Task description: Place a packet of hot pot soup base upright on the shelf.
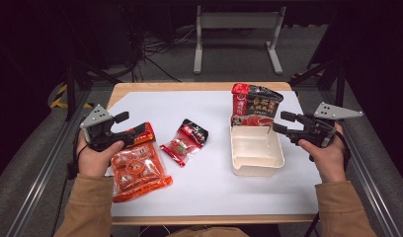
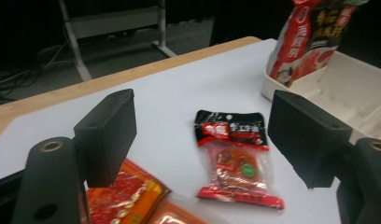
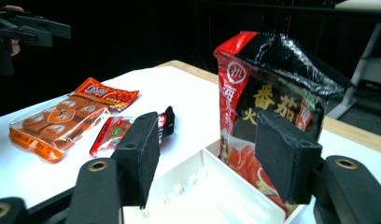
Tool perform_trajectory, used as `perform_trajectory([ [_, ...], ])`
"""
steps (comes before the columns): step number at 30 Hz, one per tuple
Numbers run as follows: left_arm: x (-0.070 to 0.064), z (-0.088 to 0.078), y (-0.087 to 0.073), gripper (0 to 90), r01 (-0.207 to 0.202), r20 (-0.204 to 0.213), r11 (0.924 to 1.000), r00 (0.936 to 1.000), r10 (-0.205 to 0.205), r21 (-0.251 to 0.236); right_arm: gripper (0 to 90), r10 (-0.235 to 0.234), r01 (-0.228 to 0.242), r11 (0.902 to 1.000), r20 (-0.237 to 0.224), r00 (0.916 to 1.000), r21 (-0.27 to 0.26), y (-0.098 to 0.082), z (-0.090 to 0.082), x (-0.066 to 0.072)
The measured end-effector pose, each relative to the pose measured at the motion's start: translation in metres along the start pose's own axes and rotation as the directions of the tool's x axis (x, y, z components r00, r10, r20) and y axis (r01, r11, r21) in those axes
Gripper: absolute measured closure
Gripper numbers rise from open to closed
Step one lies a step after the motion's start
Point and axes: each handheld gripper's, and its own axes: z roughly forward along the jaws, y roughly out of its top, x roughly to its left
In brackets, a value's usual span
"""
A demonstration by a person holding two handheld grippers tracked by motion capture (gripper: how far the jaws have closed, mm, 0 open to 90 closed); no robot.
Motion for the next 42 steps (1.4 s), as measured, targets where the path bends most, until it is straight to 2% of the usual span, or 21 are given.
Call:
perform_trajectory([
  [4,0.016,-0.004,-0.006,26.2,-0.004,-0.042,1.0,0.9991,0.004,0.004,41.8,-0.002,0.002,0.9998,0.01,0.9999,0.019,-0.002,0.001,0.0],
  [6,0.024,-0.005,-0.012,27.5,0.009,-0.069,0.9999,0.9976,-0.008,0.007,41.5,0.003,-0.003,0.9997,0.011,0.9999,0.023,-0.002,0.002,-0.001],
  [8,0.028,-0.004,-0.014,27.5,0.007,-0.076,0.9999,0.9971,-0.006,0.012,41.4,0.009,-0.01,0.9995,0.012,0.9999,0.03,-0.003,0.003,-0.001],
  [9,0.037,-0.003,-0.021,27.5,0.012,-0.108,0.9994,0.9941,-0.009,0.031,41.3,0.012,-0.013,0.9984,0.01,0.9999,0.055,-0.004,0.005,0.0],
  [11,0.044,-0.004,-0.026,27.5,0.024,-0.128,0.999,0.9915,-0.019,0.038,41.4,0.012,-0.012,0.9978,0.011,0.9999,0.066,-0.005,0.007,0.0],
  [15,0.055,-0.004,-0.036,27.1,0.055,-0.153,0.9978,0.987,-0.049,0.036,41.5,0.006,-0.007,0.9973,0.01,0.9999,0.073,-0.005,0.009,0.001],
  [18,0.063,-0.004,-0.045,27.7,0.082,-0.183,0.9959,0.9804,-0.073,0.039,41.1,-0.003,0.002,0.9966,0.013,0.9999,0.083,-0.006,0.011,0.002],
  [19,0.065,-0.004,-0.047,28.0,0.096,-0.187,0.9948,0.9785,-0.088,0.035,40.8,-0.006,0.005,0.9967,0.012,0.9999,0.081,-0.006,0.011,0.002],
  [20,0.068,-0.004,-0.052,29.3,0.125,-0.188,0.9919,0.9751,-0.119,0.023,40.7,-0.005,0.005,0.9969,0.011,0.9999,0.079,-0.006,0.012,0.003],
  [22,0.07,-0.004,-0.055,31.0,0.139,-0.184,0.9901,0.9738,-0.134,0.019,40.6,-0.009,0.008,0.9965,0.011,0.9999,0.083,-0.007,0.012,0.003],
  [23,0.075,-0.004,-0.062,31.1,0.15,-0.216,0.988,0.9664,-0.139,0.036,40.4,-0.012,0.011,0.9961,0.007,0.9999,0.088,-0.007,0.014,0.003],
  [25,0.079,-0.003,-0.068,31.1,0.158,-0.247,0.986,0.9587,-0.14,0.053,40.4,-0.013,0.013,0.9954,0.004,0.9999,0.095,-0.008,0.016,0.004],
  [30,0.09,-0.001,-0.081,30.8,0.2,-0.284,0.9769,0.9435,-0.171,0.075,39.8,-0.016,0.016,0.9941,0.0,0.9999,0.108,-0.009,0.019,0.005],
  [31,0.09,-0.001,-0.081,30.3,0.2,-0.284,0.9769,0.9435,-0.171,0.075,39.8,-0.016,0.016,0.9941,0.0,0.9999,0.108,-0.009,0.019,0.005],
  [33,0.093,-0.001,-0.085,30.0,0.235,-0.294,0.9685,0.9343,-0.201,0.083,39.2,-0.017,0.016,0.9938,0.002,0.9999,0.11,-0.01,0.02,0.005],
  [35,0.096,0.0,-0.09,29.7,0.254,-0.303,0.9624,0.9284,-0.215,0.096,38.6,-0.015,0.015,0.9936,0.003,0.9999,0.112,-0.01,0.021,0.005],
  [40,0.102,0.004,-0.099,28.6,0.286,-0.314,0.9483,0.9204,-0.233,0.137,37.8,-0.016,0.015,0.9928,0.008,0.9998,0.119,-0.011,0.021,0.005],
  [42,0.105,0.006,-0.103,28.5,0.307,-0.325,0.9392,0.9134,-0.245,0.155,37.8,-0.02,0.018,0.9931,0.015,0.9997,0.116,-0.011,0.021,0.005],
])
